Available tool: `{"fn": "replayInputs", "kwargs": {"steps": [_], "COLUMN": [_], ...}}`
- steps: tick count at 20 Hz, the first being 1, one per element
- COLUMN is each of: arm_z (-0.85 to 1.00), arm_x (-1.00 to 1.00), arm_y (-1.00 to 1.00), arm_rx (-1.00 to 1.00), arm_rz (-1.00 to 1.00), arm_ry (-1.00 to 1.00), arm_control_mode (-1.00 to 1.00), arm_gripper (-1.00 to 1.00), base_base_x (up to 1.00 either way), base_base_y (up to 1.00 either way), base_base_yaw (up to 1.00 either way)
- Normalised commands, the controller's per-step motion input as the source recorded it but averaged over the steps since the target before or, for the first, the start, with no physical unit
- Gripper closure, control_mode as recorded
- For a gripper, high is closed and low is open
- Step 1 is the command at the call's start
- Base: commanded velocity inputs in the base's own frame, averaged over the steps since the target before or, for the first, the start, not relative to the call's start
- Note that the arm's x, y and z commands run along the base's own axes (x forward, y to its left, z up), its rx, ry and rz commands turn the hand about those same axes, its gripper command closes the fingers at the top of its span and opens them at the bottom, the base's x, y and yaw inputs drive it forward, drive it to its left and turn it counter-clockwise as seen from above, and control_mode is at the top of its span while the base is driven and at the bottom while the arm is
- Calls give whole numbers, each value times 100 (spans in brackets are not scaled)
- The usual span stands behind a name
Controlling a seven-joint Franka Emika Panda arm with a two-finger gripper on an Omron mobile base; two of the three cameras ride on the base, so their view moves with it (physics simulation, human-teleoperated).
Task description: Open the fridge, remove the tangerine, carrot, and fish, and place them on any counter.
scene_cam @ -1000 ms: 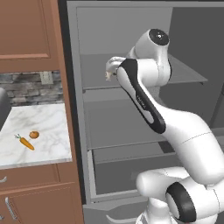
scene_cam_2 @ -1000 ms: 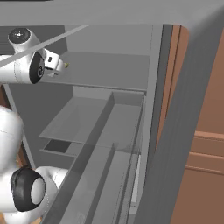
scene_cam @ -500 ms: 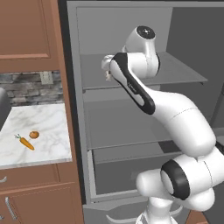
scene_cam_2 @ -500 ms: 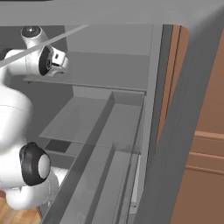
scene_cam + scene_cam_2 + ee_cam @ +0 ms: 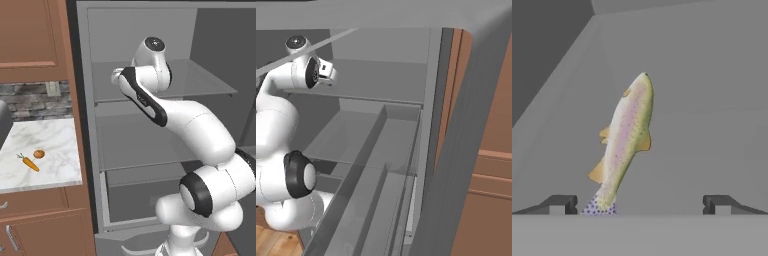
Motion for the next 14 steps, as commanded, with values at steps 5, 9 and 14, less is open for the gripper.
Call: {"fn": "replayInputs", "kwargs": {"steps": [5, 9, 14], "arm_z": [-4, -6, -10], "arm_x": [46, 41, 45], "arm_y": [4, 5, 11], "arm_rx": [0, 0, 0], "arm_rz": [0, 0, 0], "arm_ry": [0, 0, 0], "arm_control_mode": [-100, -100, -100], "arm_gripper": [-100, -100, -100], "base_base_x": [0, 0, 0], "base_base_y": [0, 0, 0], "base_base_yaw": [0, 0, 0]}}
